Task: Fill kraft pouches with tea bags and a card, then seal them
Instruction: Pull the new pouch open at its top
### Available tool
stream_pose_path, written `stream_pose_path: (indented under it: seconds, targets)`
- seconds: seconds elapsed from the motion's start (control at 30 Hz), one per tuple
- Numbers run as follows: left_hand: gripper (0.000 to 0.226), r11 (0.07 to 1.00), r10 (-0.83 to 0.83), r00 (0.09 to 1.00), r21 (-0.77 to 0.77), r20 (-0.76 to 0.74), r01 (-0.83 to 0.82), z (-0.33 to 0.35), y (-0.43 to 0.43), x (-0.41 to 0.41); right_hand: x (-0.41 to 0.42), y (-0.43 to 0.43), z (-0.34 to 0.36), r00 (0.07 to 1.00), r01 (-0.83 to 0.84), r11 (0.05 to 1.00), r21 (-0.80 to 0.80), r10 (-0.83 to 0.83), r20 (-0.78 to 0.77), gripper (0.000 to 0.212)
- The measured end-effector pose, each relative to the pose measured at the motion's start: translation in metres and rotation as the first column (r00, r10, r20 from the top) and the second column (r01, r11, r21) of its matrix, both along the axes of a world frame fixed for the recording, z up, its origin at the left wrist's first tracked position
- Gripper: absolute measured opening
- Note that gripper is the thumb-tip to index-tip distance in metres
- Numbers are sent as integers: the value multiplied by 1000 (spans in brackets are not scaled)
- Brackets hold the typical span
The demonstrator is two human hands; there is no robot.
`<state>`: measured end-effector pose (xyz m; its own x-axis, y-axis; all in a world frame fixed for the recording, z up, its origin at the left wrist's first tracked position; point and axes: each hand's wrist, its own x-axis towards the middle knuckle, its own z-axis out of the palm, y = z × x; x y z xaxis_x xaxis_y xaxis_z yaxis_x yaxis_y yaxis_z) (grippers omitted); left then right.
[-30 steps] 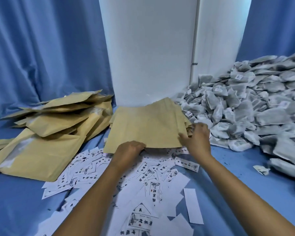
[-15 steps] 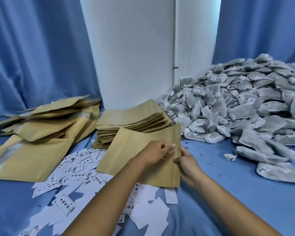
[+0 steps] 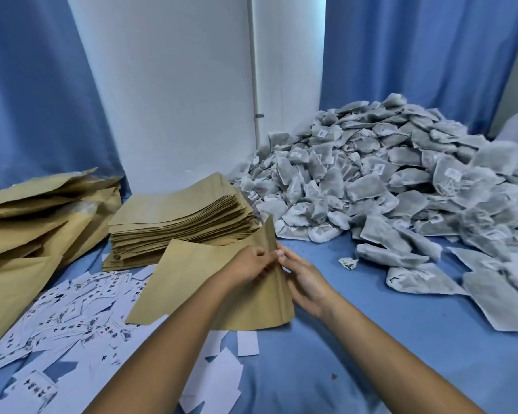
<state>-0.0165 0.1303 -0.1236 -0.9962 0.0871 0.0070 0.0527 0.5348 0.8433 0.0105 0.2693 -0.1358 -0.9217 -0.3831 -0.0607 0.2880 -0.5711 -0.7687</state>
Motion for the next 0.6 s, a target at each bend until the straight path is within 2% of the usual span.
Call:
stream_pose_path:
  seconds: [0.17,0.3,0.33,0.4,0.47,0.53,0.6]
  targets:
    - [38,1000,-4,1000,9,-31,4,-5,6,-4,-9,7,-5,998,-41,997,-67,45,55,44]
    - [33,996,15,999,-82,-42,-19,-5,9,-4,-11,7,-11,994,-48,990,-132,60,89,37]
    - [30,993,24,997,-111,-68,-32,-4,10,-4,-10,6,-12,997,-26,996,-81,32,77,33]
    - [30,982,24,986,-183,-166,-55,-1,13,-2,-10,2,-13,992,104,971,216,-87,-87,24]
    - [37,965,-6,967,-257,-255,-62,2,18,2,-12,0,-15,912,350,771,533,-149,-383,17]
    - [40,939,-36,949,-336,-314,-75,3,21,5,-16,-2,-13,851,476,623,621,-149,-503,15]
    - [39,905,-51,935,-413,-351,-106,4,20,8,-23,-2,-11,847,504,562,656,-175,-501,15]
